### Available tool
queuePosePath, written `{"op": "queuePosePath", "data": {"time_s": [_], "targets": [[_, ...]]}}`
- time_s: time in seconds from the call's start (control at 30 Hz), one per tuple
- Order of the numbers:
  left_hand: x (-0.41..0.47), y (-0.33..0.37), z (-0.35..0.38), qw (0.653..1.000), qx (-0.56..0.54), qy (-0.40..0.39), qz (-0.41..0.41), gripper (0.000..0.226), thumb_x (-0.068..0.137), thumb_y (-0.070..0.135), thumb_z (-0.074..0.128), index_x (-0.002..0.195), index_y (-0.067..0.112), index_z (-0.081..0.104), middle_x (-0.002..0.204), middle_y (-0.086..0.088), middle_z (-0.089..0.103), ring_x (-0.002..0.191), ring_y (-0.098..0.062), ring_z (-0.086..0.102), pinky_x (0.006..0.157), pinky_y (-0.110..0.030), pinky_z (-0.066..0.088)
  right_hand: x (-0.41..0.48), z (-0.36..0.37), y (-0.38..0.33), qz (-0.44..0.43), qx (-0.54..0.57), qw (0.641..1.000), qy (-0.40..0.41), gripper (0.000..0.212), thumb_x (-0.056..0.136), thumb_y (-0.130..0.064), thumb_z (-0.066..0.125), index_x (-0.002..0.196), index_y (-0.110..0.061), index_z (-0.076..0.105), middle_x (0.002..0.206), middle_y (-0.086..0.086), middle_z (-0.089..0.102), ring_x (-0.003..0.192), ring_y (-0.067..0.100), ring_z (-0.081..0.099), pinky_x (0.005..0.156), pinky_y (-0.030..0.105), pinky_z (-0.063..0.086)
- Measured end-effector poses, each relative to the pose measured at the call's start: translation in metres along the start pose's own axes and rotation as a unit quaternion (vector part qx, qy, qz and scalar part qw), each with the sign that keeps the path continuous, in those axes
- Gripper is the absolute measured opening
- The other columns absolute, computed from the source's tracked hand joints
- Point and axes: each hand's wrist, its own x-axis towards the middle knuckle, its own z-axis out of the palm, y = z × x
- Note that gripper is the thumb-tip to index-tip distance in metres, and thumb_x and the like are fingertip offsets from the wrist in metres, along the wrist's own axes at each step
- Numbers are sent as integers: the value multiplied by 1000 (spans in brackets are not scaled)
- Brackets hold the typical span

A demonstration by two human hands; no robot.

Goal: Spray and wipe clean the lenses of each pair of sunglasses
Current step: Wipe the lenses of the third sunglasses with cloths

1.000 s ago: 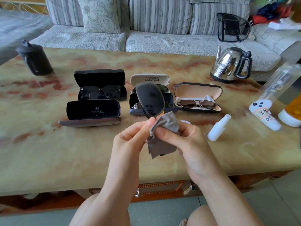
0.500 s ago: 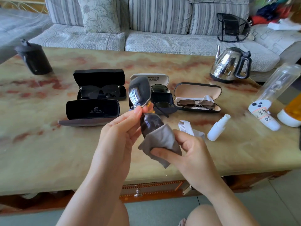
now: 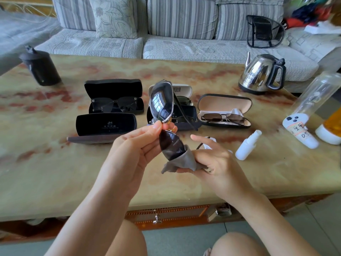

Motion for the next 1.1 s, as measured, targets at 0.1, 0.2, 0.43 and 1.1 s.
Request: {"op": "queuePosePath", "data": {"time_s": [0.1, 0.2, 0.43, 1.1], "targets": [[2, 1, 0, 1000, 5, -2, 3, 19, 71, 23, 62, 71, 13, 78, 101, -12, 75, 97, -20, 72, 84, -26, 57, -4, 3, 1, 11, -4, 1000, 5, 18, 82, 2, 68, 65, -4, 65, 55, -5, 52, 54, 26, 55, 110, 20, 36], [7, 5, 0, 1000, 25, 2, 7, 22, 70, 23, 62, 79, 10, 75, 100, -12, 75, 96, -20, 72, 85, -27, 57, -10, 6, 4, 68, 57, 996, -19, 8, 84, -1, 68, 82, -6, 74, 72, -6, 70, 66, 18, 58, 110, 19, 33], [17, 33, -9, 961, 267, -35, 58, 20, 73, 31, 65, 74, 16, 78, 88, -7, 76, 80, -14, 71, 74, -24, 57, -21, -2, 8, 291, 127, 946, -58, 21, 86, -21, 72, 75, -37, 64, 64, -12, 59, 59, 11, 51, 56, 24, 40], [29, 55, -17, 827, 531, -140, 116, 13, 86, 19, 67, 74, 23, 72, 78, 11, 75, 80, -4, 69, 82, -16, 48, 29, -30, 45, 414, 21, 908, -70, 15, 93, -17, 64, 106, -20, 70, 97, -10, 70, 94, 8, 64, 88, 18, 47]]}}
